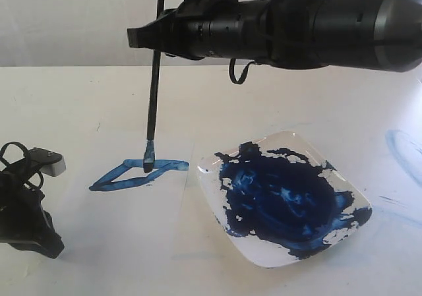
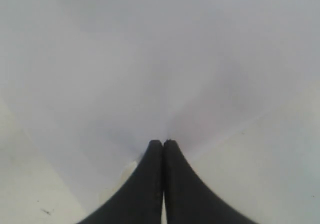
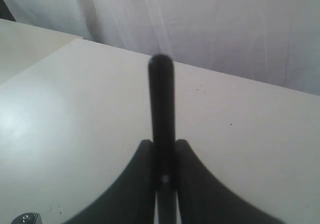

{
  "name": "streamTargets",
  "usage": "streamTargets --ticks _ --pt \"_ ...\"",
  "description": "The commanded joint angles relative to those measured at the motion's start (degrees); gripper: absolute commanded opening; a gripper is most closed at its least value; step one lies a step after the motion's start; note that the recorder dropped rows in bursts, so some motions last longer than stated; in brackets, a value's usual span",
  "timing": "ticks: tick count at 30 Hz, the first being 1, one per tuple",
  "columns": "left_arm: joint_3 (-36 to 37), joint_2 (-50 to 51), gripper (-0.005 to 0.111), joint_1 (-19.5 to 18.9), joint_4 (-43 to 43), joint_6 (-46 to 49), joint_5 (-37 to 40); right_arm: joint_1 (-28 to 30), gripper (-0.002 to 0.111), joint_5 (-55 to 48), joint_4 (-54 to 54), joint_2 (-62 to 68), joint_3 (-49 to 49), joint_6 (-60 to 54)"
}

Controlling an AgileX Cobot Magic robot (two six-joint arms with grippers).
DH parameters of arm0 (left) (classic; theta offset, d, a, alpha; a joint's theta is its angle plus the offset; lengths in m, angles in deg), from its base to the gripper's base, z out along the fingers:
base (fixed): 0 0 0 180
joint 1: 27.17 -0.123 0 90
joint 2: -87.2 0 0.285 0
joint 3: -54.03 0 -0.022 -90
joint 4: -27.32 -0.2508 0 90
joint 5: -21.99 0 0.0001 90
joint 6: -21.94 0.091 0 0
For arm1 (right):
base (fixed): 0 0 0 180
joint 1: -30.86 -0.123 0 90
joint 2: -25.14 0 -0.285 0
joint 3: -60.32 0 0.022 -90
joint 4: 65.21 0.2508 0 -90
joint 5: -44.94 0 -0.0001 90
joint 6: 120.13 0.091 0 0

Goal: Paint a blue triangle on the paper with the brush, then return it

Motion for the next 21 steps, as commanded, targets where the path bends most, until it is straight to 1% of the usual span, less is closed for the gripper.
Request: streamTargets --ticks 1,21 --pt "0.4 -0.33 0.0 -0.26 1.03 0.0 1.36 -0.54 0.0 -0.41 -0.2 0.29 0.83 0.4" --pt "0.4 -0.33 0.0 -0.26 1.28 0.0 1.36 -0.54 0.0 -0.39 -0.2 2.09 -0.02 0.24"
